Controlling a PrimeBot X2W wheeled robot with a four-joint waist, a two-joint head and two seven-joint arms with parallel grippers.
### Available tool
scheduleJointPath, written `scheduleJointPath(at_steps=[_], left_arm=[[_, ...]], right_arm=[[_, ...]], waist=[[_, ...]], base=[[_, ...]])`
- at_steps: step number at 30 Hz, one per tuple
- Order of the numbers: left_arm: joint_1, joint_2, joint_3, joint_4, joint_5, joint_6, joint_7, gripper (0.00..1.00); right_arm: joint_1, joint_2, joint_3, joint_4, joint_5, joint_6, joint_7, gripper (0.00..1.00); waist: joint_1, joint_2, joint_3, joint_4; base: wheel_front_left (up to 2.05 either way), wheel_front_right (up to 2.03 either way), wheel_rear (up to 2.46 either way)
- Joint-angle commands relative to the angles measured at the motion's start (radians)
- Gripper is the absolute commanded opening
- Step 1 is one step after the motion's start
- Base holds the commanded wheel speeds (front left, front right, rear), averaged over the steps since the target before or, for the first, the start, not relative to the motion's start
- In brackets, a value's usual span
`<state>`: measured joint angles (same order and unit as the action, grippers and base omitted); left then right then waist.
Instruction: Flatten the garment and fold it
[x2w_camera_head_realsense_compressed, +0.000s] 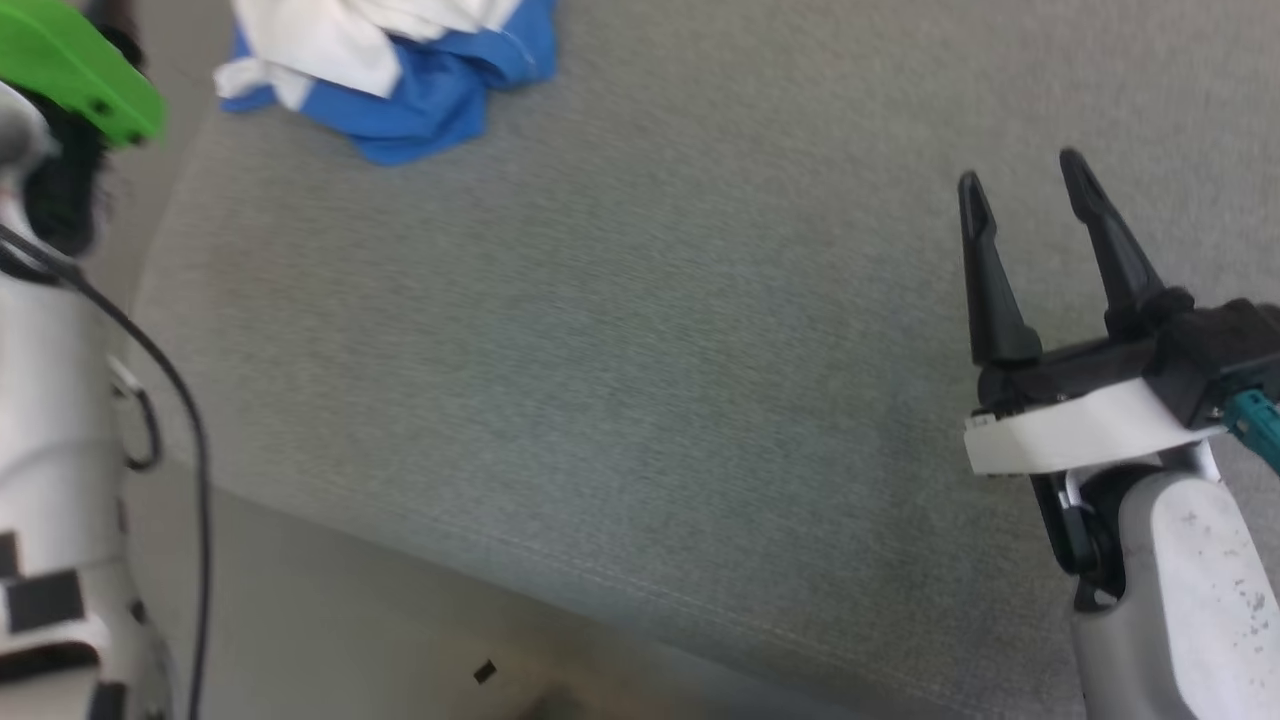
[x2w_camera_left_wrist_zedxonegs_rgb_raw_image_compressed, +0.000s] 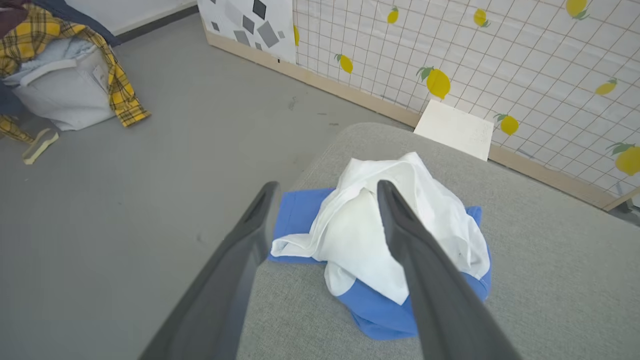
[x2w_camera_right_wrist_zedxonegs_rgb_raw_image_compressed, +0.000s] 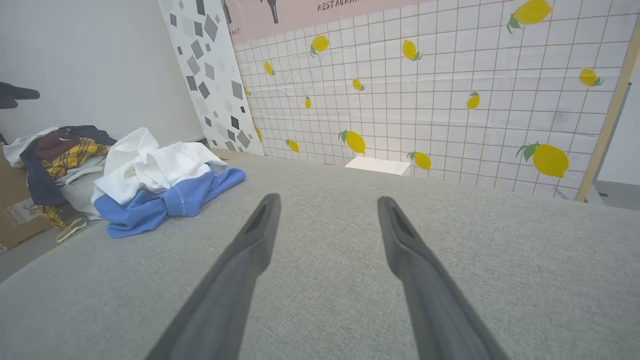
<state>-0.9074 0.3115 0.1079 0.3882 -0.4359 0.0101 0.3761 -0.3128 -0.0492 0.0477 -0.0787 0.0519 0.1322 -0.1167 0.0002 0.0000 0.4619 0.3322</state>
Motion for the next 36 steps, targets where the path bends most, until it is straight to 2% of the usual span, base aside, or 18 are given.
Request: scheduleJointPath(at_steps=[1,4,9,15,19,20,21,22,24,27,32,36], left_arm=[[-0.035,0.02,0.008,0.011,-0.018,0.012,0.036,1.0],[-0.082,0.058,0.025,0.032,-0.032,0.036,0.124,1.0],[-0.088,0.105,0.072,0.07,-0.055,0.114,0.26,1.0],[-0.002,0.135,0.125,0.084,-0.066,0.201,0.348,1.0],[0.061,0.135,0.143,0.082,-0.082,0.226,0.405,1.0],[0.074,0.134,0.144,0.077,-0.085,0.228,0.416,0.84],[0.09,0.133,0.147,0.064,-0.087,0.23,0.416,0.33],[0.102,0.137,0.148,0.049,-0.082,0.229,0.403,0.0],[0.123,0.156,0.146,0.015,-0.056,0.219,0.346,0.0],[0.135,0.188,0.144,-0.026,0.002,0.195,0.165,0.0],[0.096,0.211,0.104,-0.04,0.074,0.112,-0.163,0.0],[0.04,0.197,0.043,-0.022,0.099,0.046,-0.304,0.0]], right_arm=[[-0.023,-0.001,0.005,-0.008,-0.003,-0.002,-0.009,1.0],[-0.046,-0.001,0.009,-0.011,0.007,-0.002,-0.02,1.0],[-0.07,-0.001,0.018,0.007,0.02,-0.002,-0.047,1.0],[-0.074,-0.001,0.021,0.036,0.043,-0.002,-0.079,1.0],[-0.067,-0.001,0.02,0.059,0.05,-0.002,-0.091,1.0],[-0.064,-0.001,0.019,0.064,0.051,-0.002,-0.093,1.0],[-0.06,-0.001,0.018,0.07,0.053,-0.002,-0.097,1.0],[-0.058,-0.001,0.017,0.075,0.054,-0.002,-0.1,1.0],[-0.048,-0.001,0.017,0.09,0.06,-0.002,-0.105,1.0],[-0.026,-0.001,0.015,0.117,0.068,-0.002,-0.114,1.0],[0.037,-0.001,-0.001,0.161,0.087,-0.002,-0.123,1.0],[0.089,-0.001,-0.013,0.182,0.1,-0.002,-0.125,1.0]], waist=[[-0.0002,0.0,0.214,-0.167],[-0.0002,0.0,0.266,-0.198],[-0.0002,0.0,0.317,-0.242],[-0.0002,0.0,0.313,-0.28],[-0.0002,0.0,0.278,-0.29],[-0.0002,0.0,0.265,-0.291],[-0.0002,0.0,0.249,-0.291],[-0.0002,0.0,0.234,-0.291],[-0.0002,0.0,0.191,-0.291],[-0.0002,0.0,0.103,-0.288],[-0.0002,0.0,-0.074,-0.28],[-0.0002,0.0,-0.201,-0.282]], base=[[0.0,0.0,0.0],[0.0,0.0,0.0],[0.0,0.0,0.0],[0.0,0.0,0.0],[0.0,0.0,0.0],[0.0,0.0,0.0],[0.0,0.0,0.0],[0.0,0.0,0.0],[0.0,0.0,0.0],[0.0,0.0,0.0],[0.0,0.0,0.0],[0.0,0.0,0.0]])
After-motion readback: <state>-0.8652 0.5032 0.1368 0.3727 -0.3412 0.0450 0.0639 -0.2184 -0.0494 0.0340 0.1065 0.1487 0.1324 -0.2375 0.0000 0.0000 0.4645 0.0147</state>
